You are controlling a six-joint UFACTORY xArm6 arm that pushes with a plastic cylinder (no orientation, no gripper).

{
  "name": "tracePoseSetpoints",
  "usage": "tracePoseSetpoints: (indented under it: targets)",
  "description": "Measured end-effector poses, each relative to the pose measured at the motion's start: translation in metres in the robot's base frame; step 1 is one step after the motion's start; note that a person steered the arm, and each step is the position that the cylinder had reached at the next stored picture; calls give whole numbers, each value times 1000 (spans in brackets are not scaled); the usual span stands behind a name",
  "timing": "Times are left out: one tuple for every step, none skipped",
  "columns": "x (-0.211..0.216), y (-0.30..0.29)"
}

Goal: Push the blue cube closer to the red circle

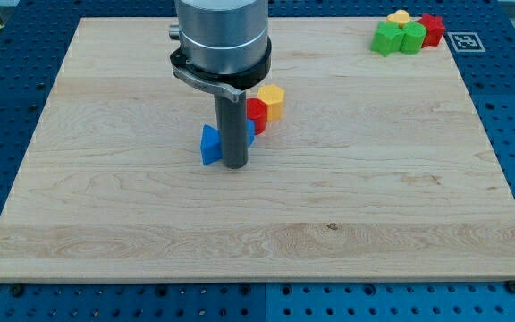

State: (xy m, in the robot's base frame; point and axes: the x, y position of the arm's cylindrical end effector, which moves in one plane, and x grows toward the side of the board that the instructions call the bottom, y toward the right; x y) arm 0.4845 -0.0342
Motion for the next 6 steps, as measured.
tracePoseSetpoints:
  targets:
    - [13,-39]
    - [11,-101]
    - [11,-107]
    - [-8,-96]
    - [-31,-75]
    - [-26,-44]
